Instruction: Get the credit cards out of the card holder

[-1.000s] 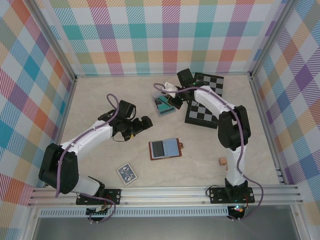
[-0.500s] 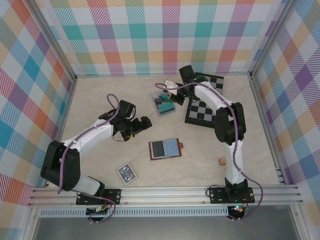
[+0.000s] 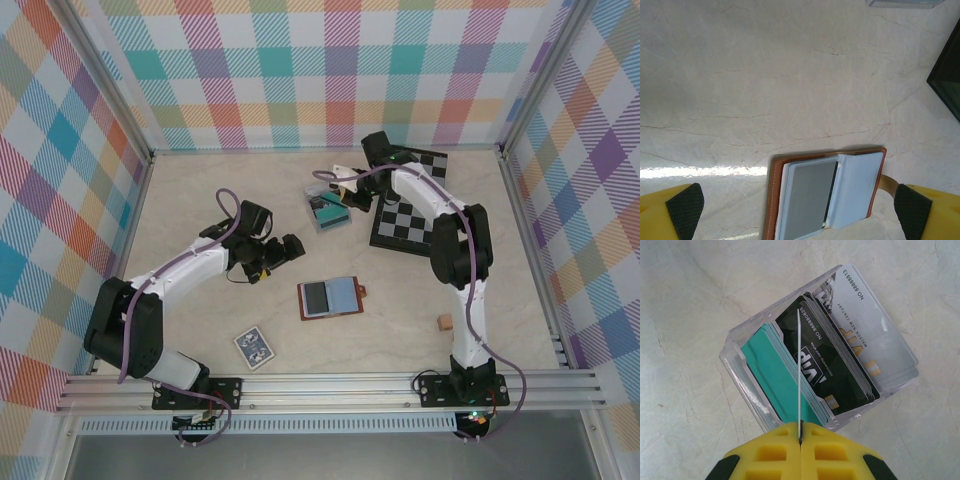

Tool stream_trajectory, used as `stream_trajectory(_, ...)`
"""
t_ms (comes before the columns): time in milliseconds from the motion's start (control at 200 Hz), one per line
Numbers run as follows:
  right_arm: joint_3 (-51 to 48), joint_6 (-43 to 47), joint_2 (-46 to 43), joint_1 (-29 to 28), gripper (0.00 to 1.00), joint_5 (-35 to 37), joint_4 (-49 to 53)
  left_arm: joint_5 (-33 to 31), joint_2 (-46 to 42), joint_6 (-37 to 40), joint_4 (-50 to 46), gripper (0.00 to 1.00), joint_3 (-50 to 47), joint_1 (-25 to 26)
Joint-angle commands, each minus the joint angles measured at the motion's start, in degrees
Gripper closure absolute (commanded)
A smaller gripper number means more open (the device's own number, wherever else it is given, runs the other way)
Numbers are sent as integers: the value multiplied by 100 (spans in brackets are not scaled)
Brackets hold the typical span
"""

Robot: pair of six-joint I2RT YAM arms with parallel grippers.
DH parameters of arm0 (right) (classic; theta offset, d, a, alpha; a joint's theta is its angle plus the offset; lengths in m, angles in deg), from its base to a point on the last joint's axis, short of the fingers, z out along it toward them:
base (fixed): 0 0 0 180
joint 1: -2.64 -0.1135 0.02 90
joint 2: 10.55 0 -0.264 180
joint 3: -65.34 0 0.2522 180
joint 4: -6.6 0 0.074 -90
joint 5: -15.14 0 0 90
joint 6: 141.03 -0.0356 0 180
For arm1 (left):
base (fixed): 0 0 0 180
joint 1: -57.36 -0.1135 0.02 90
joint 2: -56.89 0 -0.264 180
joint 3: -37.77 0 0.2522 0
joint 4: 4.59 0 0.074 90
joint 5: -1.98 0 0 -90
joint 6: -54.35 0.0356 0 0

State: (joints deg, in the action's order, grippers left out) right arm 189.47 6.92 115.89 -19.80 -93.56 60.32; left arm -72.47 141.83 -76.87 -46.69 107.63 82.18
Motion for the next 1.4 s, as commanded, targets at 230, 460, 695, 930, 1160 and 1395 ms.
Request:
stream_trajectory(230, 72, 325, 242, 11, 100, -6, 249, 99, 18, 46, 32, 0, -16, -82)
stream_trajectory(460, -38, 695, 97, 11, 100, -272, 801, 123, 0, 40, 75, 0, -71, -88)
stream_trajectory(695, -22, 788, 22, -2, 100, -581, 1134, 158, 13, 11, 142, 0, -93, -91)
stream_trajectory(930, 14, 697, 74, -15, 92, -331, 1112, 185, 74, 12, 181, 0, -99, -84)
stream_trajectory(1160, 131, 471, 110, -24, 83, -308, 1063, 228, 146, 7, 206, 0, -90, -83)
stream_trajectory(1395, 247, 20, 66, -29, 79, -149, 784, 212, 119, 17, 182, 0, -90, -90)
